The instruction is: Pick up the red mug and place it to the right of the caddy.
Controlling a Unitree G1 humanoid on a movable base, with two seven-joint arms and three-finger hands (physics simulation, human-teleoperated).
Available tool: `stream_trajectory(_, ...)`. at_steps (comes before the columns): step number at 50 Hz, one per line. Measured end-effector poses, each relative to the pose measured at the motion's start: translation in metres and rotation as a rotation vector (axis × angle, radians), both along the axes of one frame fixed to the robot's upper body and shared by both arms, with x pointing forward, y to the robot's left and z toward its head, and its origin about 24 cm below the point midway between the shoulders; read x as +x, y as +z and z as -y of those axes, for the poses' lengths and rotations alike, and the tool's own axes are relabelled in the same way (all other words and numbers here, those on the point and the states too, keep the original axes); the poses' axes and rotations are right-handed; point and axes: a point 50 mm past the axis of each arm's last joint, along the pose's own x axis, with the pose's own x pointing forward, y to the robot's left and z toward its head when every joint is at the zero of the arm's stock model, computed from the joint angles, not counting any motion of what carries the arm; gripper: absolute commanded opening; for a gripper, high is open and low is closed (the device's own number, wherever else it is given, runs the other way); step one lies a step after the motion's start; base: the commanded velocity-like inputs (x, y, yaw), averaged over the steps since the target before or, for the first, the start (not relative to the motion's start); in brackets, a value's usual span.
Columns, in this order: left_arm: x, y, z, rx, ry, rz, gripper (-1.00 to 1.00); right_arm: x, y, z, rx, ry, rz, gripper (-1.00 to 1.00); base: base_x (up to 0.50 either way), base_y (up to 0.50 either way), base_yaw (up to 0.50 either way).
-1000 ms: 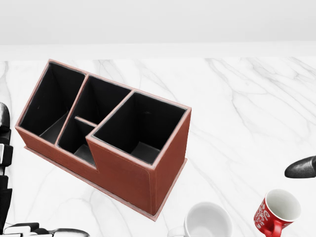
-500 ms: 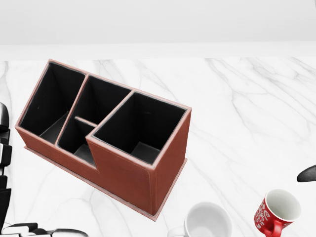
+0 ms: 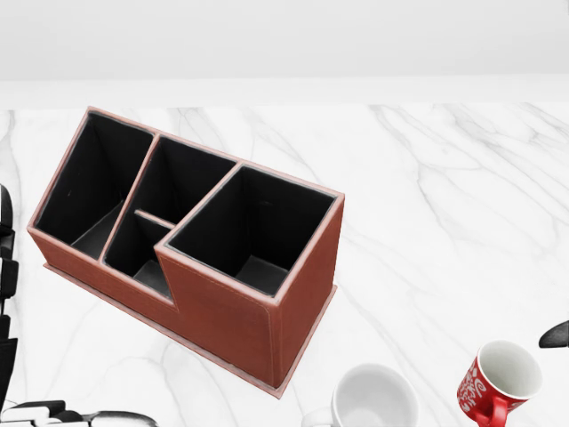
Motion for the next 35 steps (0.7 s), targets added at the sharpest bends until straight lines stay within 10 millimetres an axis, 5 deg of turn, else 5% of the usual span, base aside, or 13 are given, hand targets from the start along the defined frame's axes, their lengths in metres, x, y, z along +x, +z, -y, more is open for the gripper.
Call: stream_trajectory(35, -0.001, 0.001, 0.0, 0.003, 0.001, 0.002, 1.0, -0.002, -0.057, 0.014, 0.068, -0.133, -0.224, 1.0, 0.0, 0.0, 0.0)
